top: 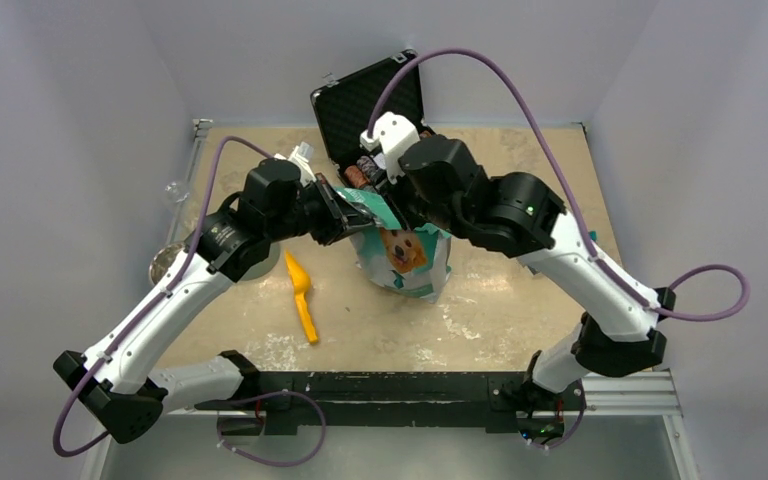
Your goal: Serve the pet food
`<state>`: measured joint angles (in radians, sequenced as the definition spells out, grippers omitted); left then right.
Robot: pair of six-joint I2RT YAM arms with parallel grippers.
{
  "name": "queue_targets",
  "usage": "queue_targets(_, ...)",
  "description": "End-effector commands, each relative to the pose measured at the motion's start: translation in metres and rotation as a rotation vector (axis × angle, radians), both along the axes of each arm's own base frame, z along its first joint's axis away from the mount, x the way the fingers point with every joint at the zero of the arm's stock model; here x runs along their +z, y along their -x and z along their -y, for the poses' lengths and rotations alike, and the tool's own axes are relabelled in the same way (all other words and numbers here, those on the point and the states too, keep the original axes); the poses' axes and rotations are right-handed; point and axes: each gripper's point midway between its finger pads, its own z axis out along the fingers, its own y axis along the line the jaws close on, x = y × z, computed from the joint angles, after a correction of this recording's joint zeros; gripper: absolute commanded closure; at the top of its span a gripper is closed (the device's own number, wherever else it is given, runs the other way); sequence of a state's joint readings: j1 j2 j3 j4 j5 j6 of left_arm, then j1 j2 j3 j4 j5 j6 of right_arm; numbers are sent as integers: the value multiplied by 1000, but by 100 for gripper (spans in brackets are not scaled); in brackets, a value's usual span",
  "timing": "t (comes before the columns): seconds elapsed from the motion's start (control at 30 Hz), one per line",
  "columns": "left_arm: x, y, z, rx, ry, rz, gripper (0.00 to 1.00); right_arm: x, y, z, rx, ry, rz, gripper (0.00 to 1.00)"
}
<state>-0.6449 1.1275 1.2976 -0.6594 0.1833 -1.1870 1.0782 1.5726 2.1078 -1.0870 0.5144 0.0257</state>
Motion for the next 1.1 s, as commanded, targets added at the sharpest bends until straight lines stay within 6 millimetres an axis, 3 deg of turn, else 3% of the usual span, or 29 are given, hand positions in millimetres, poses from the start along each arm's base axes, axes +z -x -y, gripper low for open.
queue_targets(0.0, 13, -5, -3, -18, -15, 109, 100, 3, 59, -29, 309, -185, -210, 58)
queue_targets(0.13, 21, -4, -4, -15, 0, 133, 100, -11, 59, -40, 349, -144, -253, 57)
queue_targets(0.37, 24, -3, -5, -9, 2, 129, 100, -30, 44, -41, 312, -68, -244, 66)
queue_targets(0.57, 23, -2, -8, -2, -14, 117, 100, -32, 23, -26, 180, -28, -184, 66)
queue_targets(0.77, 20, 0, -10, -1, -25, 98, 100, -10, 32, -14, 162, -82, -181, 61)
queue_targets(1.07, 20, 3, -10, -8, -22, 85, 100, -31, 26, -26, 169, -35, -210, 60)
